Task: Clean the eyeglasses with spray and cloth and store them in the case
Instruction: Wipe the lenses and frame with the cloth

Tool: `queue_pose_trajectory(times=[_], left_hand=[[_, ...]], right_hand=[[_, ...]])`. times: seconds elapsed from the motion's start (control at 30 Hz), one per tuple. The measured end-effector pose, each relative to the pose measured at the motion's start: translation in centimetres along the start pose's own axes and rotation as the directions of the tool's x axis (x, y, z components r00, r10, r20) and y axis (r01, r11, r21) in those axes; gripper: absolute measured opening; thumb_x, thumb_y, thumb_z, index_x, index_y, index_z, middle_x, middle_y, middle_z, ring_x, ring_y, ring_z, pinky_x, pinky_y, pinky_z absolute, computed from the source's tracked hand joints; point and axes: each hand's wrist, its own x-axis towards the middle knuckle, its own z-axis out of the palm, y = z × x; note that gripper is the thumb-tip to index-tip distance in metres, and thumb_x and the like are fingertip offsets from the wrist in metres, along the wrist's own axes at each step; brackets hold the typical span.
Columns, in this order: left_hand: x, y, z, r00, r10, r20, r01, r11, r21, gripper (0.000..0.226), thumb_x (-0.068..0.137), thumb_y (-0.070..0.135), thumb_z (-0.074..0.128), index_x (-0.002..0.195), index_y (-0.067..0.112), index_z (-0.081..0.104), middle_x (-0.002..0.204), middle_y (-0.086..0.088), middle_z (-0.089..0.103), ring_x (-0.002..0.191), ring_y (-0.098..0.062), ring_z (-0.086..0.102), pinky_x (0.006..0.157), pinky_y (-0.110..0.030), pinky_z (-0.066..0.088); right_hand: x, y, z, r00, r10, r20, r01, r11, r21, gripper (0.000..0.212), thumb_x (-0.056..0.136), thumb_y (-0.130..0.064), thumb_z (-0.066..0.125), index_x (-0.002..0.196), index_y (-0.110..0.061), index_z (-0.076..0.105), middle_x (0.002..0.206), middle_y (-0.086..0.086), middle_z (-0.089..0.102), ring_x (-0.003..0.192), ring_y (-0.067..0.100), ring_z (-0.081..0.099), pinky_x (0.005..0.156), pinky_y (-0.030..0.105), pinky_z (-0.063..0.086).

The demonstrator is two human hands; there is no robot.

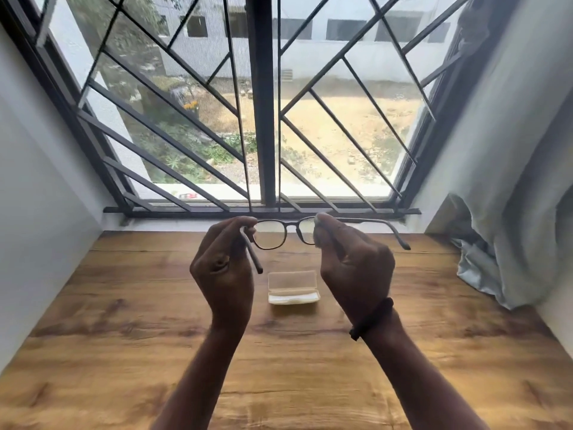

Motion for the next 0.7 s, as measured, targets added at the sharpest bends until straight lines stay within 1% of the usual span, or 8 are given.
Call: queue_pose_trajectory(times=[0.07, 0.13, 0.2, 0.3, 0.4, 0.47, 0.57, 0.7], left_hand=[[0.1, 0.0, 0.1, 1.0, 0.004, 0.002, -0.004, 1.0, -0.004, 0.015, 0.092, -0.013, 0.063, 0.096, -0.005, 0.075, 0.094, -0.003, 0.072, 0.087, -0.017, 0.069, 0.073, -0.041, 0.058], [0.1, -0.1, 0.2, 1.0, -0.002, -0.002, 0.002, 1.0, -0.013, 0.014, 0.093, -0.01, 0.064, 0.096, -0.003, 0.075, 0.094, -0.003, 0.072, 0.087, -0.019, 0.069, 0.074, -0.043, 0.058], [0.2, -0.1, 0.3, 1.0, -0.02, -0.007, 0.02, 0.999, -0.026, 0.014, 0.094, -0.008, 0.062, 0.096, -0.002, 0.075, 0.094, -0.002, 0.072, 0.087, -0.016, 0.069, 0.073, -0.041, 0.058], [0.3, -0.2, 0.3, 0.998, -0.053, -0.033, 0.053, 0.998, -0.02, 0.026, 0.094, -0.013, 0.06, 0.094, 0.009, 0.074, 0.092, 0.0, 0.071, 0.084, -0.005, 0.067, 0.071, -0.029, 0.056], [0.1, -0.6, 0.2, 0.994, -0.101, -0.048, 0.098, 0.993, -0.065, 0.035, 0.095, -0.012, 0.059, 0.094, 0.02, 0.073, 0.091, 0.0, 0.071, 0.083, -0.006, 0.067, 0.075, -0.025, 0.055], [-0.2, -0.9, 0.0, 0.994, -0.103, -0.035, 0.1, 0.993, -0.067, 0.03, 0.095, -0.011, 0.059, 0.095, 0.016, 0.073, 0.092, 0.001, 0.072, 0.082, -0.01, 0.068, 0.075, -0.03, 0.057], [-0.4, -1.1, -0.2, 0.994, -0.102, -0.024, 0.101, 0.993, -0.058, 0.027, 0.094, -0.013, 0.058, 0.096, 0.01, 0.072, 0.092, 0.003, 0.071, 0.08, -0.014, 0.067, 0.074, -0.032, 0.058], [-0.6, -1.1, -0.3, 0.995, -0.102, 0.007, 0.102, 0.992, -0.079, 0.03, 0.093, -0.015, 0.058, 0.093, 0.01, 0.073, 0.092, 0.009, 0.071, 0.083, -0.012, 0.067, 0.074, -0.037, 0.058]], right_hand=[[-0.2, -0.2, 0.2, 1.0, -0.001, 0.029, 0.0, 0.999, 0.036, 0.021, 0.093, -0.029, 0.071, 0.113, -0.026, 0.077, 0.087, -0.005, 0.079, 0.07, 0.015, 0.074, 0.055, 0.035, 0.056], [-0.3, -0.4, 0.4, 0.997, -0.016, 0.07, 0.009, 0.995, 0.096, 0.022, 0.095, -0.03, 0.07, 0.115, -0.026, 0.076, 0.083, -0.004, 0.078, 0.066, 0.015, 0.072, 0.053, 0.036, 0.054], [-0.3, -0.4, 0.6, 0.993, -0.044, 0.112, 0.027, 0.989, 0.149, 0.023, 0.096, -0.029, 0.07, 0.118, -0.026, 0.075, 0.084, -0.003, 0.078, 0.069, 0.013, 0.072, 0.054, 0.037, 0.054], [-0.4, -0.2, 0.4, 0.975, -0.079, 0.207, 0.04, 0.982, 0.186, 0.025, 0.097, -0.029, 0.069, 0.122, -0.029, 0.072, 0.089, -0.003, 0.079, 0.073, 0.012, 0.073, 0.057, 0.038, 0.056], [-0.8, 0.4, -0.2, 0.959, -0.09, 0.27, 0.049, 0.987, 0.154, 0.024, 0.096, -0.031, 0.069, 0.119, -0.032, 0.074, 0.095, -0.01, 0.079, 0.077, 0.007, 0.073, 0.058, 0.036, 0.057], [-0.9, 1.1, -0.6, 0.947, -0.083, 0.31, 0.045, 0.99, 0.13, 0.024, 0.096, -0.033, 0.067, 0.118, -0.033, 0.074, 0.098, -0.011, 0.078, 0.082, 0.008, 0.075, 0.06, 0.036, 0.059], [-1.0, 1.9, -1.1, 0.931, -0.098, 0.351, 0.079, 0.995, 0.067, 0.025, 0.096, -0.036, 0.062, 0.118, -0.033, 0.074, 0.088, -0.011, 0.078, 0.077, 0.011, 0.074, 0.059, 0.036, 0.058], [-0.9, 2.1, -1.4, 0.948, -0.094, 0.303, 0.099, 0.995, -0.004, 0.026, 0.098, -0.038, 0.06, 0.121, -0.035, 0.072, 0.085, -0.009, 0.078, 0.072, 0.015, 0.074, 0.056, 0.037, 0.058]])
